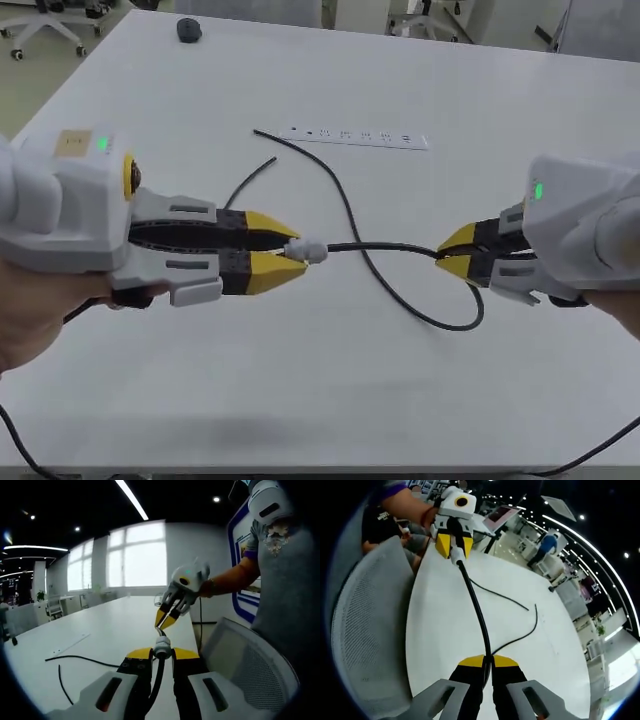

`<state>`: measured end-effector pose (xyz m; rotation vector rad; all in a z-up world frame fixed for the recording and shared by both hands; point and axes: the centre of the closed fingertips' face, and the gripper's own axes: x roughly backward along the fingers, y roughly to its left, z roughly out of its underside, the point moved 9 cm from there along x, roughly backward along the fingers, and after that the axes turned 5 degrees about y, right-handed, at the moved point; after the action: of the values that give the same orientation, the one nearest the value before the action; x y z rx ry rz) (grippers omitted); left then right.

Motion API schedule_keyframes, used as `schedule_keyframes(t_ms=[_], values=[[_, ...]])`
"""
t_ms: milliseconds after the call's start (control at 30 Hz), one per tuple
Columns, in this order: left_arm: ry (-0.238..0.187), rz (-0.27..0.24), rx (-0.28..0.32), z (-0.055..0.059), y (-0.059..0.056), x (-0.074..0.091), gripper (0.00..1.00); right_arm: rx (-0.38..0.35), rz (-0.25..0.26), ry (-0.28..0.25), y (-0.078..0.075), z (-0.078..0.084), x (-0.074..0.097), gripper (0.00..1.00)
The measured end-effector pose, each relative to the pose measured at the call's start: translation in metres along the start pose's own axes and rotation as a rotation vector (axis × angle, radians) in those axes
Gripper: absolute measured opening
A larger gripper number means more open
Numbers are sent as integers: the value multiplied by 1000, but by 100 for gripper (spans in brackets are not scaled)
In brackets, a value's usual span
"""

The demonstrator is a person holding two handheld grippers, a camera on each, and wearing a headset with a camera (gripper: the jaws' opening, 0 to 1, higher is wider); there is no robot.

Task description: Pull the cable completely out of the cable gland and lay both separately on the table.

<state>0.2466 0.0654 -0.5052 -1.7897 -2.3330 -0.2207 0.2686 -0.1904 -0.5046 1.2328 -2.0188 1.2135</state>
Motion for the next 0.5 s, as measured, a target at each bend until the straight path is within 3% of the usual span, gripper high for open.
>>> schedule_keyframes(t_ms=[333, 500], values=[[-1, -10, 15, 5, 2, 1, 15, -84, -17, -3, -6, 15, -6, 0], [-2, -13, 14, 5, 3, 0, 15, -89, -32, 1, -2, 16, -11, 0]])
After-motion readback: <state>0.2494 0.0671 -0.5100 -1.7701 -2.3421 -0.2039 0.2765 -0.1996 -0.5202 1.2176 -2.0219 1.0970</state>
